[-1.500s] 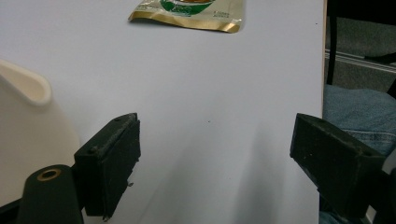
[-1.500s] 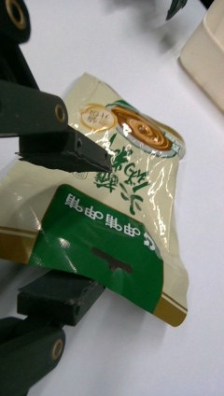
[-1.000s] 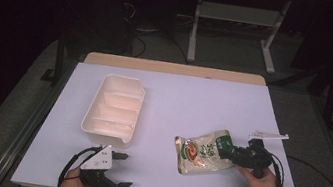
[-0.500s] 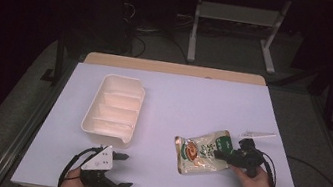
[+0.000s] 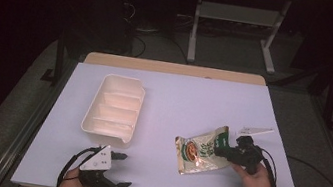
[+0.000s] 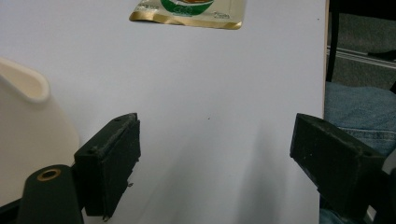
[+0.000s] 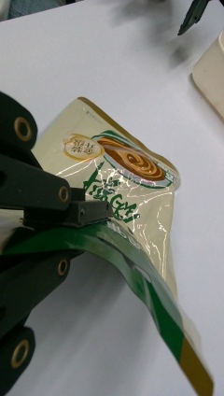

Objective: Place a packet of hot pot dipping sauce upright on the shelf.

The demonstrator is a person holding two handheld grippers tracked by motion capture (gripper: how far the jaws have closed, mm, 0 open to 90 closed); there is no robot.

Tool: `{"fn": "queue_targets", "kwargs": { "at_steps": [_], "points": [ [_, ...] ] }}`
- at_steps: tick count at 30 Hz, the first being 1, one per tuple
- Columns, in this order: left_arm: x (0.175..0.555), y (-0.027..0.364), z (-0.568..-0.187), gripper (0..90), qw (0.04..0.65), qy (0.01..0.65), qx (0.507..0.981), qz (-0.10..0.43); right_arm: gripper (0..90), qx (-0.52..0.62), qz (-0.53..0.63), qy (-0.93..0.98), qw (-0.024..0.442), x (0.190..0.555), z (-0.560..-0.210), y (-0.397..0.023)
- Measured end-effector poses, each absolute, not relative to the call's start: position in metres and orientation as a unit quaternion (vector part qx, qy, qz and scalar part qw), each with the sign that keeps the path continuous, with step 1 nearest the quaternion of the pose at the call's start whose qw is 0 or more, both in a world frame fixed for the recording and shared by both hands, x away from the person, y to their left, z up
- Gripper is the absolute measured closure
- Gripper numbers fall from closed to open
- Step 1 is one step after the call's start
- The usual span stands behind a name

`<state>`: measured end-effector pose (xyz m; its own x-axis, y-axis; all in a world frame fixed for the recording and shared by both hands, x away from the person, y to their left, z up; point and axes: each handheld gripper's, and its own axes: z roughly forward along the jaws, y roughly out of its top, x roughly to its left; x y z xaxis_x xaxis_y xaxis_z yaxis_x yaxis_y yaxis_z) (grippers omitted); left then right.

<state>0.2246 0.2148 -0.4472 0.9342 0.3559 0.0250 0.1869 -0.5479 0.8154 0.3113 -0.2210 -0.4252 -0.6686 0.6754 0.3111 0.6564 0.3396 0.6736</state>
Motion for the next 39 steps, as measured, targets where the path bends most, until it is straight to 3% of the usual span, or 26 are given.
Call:
{"fn": "queue_targets", "kwargs": {
  "at_steps": [20,29,39],
  "points": [
    [0.223,0.215,-0.447,15.7,0.450,0.154,0.874,0.097,89.2,0.340,0.414,0.844,0.030,0.314,-0.369,-0.195],
    [0.224,0.216,-0.447,15.7,0.451,0.155,0.874,0.097,89.4,0.285,0.394,0.872,0.062,0.316,-0.330,-0.166],
    [0.225,0.218,-0.447,15.7,0.451,0.157,0.873,0.098,89.4,0.261,0.384,0.883,0.068,0.322,-0.312,-0.151]
  ]
}}
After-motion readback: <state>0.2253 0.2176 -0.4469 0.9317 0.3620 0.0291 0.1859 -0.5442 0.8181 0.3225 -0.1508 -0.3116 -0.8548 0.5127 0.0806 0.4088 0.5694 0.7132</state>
